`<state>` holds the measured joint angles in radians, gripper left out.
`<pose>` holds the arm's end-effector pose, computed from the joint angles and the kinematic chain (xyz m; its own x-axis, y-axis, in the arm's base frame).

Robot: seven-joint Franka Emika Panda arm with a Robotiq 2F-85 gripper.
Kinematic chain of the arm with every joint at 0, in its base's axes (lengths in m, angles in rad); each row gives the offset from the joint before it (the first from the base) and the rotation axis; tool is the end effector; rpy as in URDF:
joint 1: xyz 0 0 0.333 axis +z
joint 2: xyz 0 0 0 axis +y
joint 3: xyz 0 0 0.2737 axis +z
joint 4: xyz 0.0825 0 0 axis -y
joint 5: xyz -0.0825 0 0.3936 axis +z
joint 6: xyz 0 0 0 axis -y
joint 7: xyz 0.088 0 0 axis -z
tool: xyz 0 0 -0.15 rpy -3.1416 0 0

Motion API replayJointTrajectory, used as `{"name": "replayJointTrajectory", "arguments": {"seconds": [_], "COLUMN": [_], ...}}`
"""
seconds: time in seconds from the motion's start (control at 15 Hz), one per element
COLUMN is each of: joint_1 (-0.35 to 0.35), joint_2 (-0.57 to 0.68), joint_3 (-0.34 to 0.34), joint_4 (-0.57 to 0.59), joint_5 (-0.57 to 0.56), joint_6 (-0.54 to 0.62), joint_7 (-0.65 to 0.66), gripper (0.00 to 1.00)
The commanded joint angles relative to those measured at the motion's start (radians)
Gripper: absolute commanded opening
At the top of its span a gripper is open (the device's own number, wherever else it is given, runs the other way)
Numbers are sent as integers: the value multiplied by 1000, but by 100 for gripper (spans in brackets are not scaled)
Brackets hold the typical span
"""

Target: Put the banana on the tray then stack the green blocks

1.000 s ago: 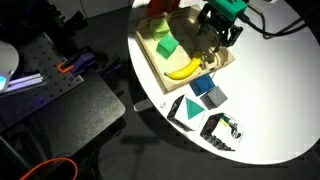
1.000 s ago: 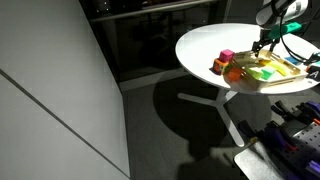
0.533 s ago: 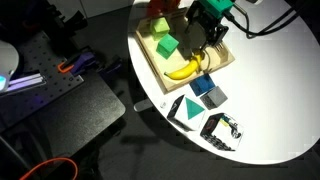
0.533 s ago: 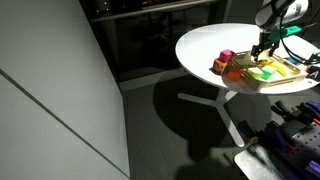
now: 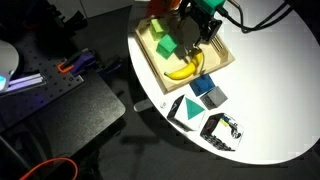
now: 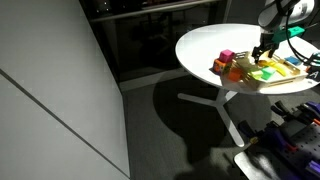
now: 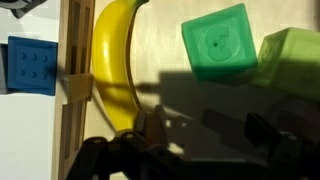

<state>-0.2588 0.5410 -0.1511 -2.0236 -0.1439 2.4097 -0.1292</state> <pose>0.5098 -0.2352 0.0826 0.9706 -0.1596 -0.1800 -0.1367 -0.9816 0.1332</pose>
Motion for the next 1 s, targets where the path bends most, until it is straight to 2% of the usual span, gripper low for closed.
{"name": "replayJointTrajectory", "arguments": {"seconds": [0.0,0.6,0.93], "joint_1": [17,10,16], "joint_2": [-81,-144,-144], "joint_3": [-14,-23,-33], "joint_4": [-92,-191,-253], "joint_5": [-17,-34,-96], "joint_6": [29,41,136], "joint_7": [-21,-88,-136], "gripper": [100,100,100]}}
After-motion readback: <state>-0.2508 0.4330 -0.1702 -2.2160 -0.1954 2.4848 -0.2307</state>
